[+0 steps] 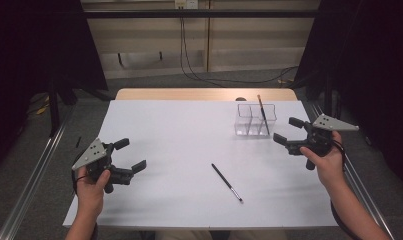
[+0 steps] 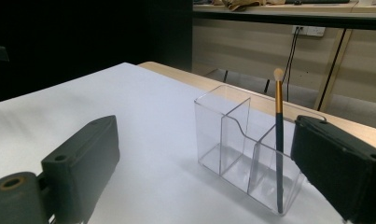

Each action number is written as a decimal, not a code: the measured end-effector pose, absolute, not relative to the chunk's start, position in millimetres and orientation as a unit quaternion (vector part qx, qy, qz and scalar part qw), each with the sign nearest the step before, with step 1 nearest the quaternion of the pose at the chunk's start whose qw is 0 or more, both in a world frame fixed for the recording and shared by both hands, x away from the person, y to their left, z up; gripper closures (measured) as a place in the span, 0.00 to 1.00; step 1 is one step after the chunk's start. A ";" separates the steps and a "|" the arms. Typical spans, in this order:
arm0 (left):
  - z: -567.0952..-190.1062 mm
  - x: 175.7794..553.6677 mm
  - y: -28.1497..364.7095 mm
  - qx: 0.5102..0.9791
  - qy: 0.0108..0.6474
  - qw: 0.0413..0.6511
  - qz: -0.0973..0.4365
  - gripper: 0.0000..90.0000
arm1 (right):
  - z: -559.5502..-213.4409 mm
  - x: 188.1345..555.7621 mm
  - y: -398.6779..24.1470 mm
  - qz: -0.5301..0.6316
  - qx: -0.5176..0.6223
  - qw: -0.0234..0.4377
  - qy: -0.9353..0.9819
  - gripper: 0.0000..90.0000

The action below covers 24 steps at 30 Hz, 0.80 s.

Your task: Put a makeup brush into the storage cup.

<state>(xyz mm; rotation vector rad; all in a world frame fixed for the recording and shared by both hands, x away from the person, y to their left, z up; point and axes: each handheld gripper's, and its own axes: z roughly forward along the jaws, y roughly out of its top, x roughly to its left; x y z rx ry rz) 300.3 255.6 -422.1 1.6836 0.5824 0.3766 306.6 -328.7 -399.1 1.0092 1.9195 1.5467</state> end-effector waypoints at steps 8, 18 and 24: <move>-422.8 301.2 255.6 0.731 0.253 0.613 0.163 0.00 | -405.6 296.8 -335.9 0.563 0.366 0.230 0.705 0.07; -423.7 300.6 255.9 0.730 0.256 0.612 0.162 0.00 | -413.7 287.6 -343.3 0.561 0.375 0.230 0.701 0.07; -424.0 300.3 256.0 0.731 0.254 0.611 0.162 0.00 | -416.7 282.6 -343.4 0.555 0.373 0.230 0.707 0.07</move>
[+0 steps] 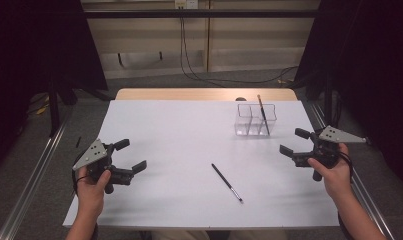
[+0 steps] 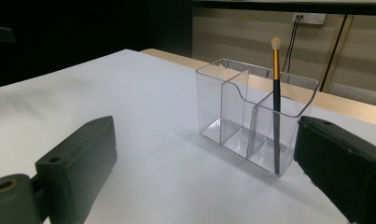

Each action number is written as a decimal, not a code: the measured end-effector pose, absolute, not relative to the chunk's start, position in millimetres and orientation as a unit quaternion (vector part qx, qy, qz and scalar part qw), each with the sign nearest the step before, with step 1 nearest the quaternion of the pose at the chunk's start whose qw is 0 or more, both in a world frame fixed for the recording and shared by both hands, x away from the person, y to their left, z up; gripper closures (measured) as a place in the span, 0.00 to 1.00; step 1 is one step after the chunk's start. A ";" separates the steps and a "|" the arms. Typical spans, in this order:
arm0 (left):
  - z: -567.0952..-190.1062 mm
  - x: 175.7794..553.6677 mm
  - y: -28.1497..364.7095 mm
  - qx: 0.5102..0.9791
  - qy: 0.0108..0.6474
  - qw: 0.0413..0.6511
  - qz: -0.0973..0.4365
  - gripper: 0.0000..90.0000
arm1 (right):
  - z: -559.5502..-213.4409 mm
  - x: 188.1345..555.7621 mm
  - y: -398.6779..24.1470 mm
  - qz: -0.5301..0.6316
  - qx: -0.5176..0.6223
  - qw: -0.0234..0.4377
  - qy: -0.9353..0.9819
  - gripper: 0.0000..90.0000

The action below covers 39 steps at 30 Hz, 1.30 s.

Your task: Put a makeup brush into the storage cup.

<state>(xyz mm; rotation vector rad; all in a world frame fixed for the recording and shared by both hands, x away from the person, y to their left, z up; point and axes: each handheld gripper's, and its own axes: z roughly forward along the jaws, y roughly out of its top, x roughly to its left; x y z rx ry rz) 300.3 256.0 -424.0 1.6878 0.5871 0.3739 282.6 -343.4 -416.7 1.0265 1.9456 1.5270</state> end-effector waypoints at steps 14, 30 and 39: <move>-424.0 300.0 256.8 0.732 0.254 0.611 0.163 0.00 | -422.1 274.7 -342.3 0.550 0.368 0.229 0.713 0.07; -424.6 296.1 261.2 0.731 0.260 0.608 0.168 0.00 | -421.7 266.6 -343.8 0.551 0.359 0.231 0.717 0.07; -424.3 293.5 262.1 0.729 0.262 0.610 0.170 0.00 | -424.9 262.0 -347.3 0.556 0.364 0.230 0.711 0.07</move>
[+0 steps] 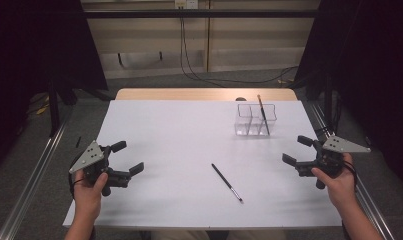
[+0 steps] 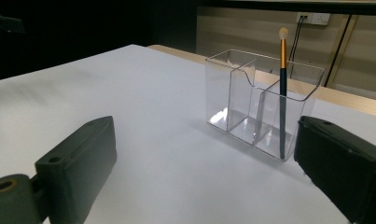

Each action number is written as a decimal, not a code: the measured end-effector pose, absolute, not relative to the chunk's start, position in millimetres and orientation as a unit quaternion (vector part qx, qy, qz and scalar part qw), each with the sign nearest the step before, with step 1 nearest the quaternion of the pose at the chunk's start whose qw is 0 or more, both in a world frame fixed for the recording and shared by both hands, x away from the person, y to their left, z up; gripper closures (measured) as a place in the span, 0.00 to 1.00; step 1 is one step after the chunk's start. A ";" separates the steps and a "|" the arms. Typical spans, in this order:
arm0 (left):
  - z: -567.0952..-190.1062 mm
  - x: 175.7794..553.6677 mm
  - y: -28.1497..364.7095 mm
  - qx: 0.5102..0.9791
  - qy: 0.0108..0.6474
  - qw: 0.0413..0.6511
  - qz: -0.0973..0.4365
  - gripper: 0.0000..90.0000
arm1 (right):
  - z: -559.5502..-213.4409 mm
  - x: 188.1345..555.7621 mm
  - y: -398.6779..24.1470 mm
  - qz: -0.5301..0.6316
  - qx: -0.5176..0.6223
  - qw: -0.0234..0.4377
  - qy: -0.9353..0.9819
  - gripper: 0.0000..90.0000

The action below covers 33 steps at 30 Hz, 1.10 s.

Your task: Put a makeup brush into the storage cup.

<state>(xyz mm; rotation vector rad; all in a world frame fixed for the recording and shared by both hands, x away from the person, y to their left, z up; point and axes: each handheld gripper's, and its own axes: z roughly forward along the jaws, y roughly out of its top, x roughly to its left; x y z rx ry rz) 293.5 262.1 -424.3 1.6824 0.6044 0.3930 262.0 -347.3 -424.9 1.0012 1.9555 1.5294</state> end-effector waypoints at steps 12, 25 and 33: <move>-424.2 293.9 261.3 0.728 0.261 0.611 0.170 0.00 | -422.1 261.7 -341.3 0.559 0.357 0.228 0.713 0.07; -424.2 294.1 261.0 0.728 0.261 0.610 0.170 0.00 | -418.8 272.3 -322.8 0.558 0.345 0.219 0.722 0.07; -424.4 294.2 260.8 0.732 0.259 0.607 0.171 0.00 | -420.4 277.6 -311.3 0.553 0.340 0.210 0.731 0.07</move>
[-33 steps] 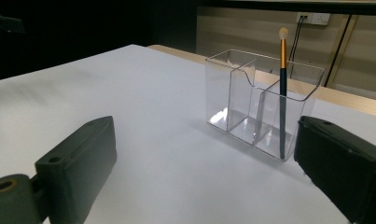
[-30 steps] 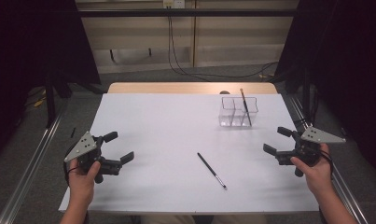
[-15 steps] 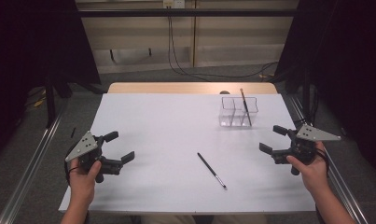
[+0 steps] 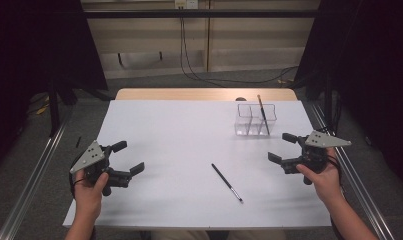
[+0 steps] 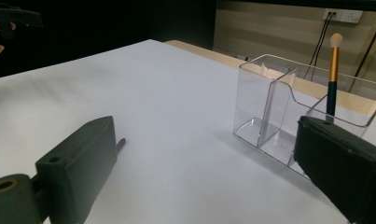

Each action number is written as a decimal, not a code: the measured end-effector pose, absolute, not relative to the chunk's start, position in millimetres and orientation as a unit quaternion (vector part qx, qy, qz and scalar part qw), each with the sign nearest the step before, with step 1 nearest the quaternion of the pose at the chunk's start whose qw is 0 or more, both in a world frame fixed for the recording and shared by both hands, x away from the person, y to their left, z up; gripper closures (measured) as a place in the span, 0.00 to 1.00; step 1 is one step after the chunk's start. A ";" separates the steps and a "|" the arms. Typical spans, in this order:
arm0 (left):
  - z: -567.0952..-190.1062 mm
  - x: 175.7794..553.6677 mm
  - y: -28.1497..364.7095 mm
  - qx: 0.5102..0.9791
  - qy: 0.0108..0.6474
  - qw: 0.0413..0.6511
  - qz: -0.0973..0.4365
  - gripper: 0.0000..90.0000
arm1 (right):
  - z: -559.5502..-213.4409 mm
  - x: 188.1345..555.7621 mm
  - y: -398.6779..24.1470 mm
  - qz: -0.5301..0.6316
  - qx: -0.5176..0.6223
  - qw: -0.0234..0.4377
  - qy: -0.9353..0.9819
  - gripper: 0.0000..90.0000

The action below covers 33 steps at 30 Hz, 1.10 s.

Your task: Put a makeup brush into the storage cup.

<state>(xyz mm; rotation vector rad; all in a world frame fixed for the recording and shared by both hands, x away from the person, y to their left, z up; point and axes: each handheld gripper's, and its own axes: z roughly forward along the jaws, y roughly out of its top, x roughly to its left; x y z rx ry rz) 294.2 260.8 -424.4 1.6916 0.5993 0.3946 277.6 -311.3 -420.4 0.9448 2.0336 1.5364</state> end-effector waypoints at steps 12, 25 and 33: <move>-424.8 294.4 259.8 0.733 0.258 0.607 0.168 0.00 | -420.8 285.3 -298.4 0.551 0.332 0.200 0.739 0.07; -425.0 294.4 259.9 0.734 0.256 0.606 0.167 0.00 | -420.9 290.7 -282.6 0.556 0.320 0.193 0.743 0.07; -424.9 294.3 259.9 0.734 0.256 0.607 0.167 0.00 | -420.8 293.0 -274.2 0.560 0.313 0.190 0.743 0.07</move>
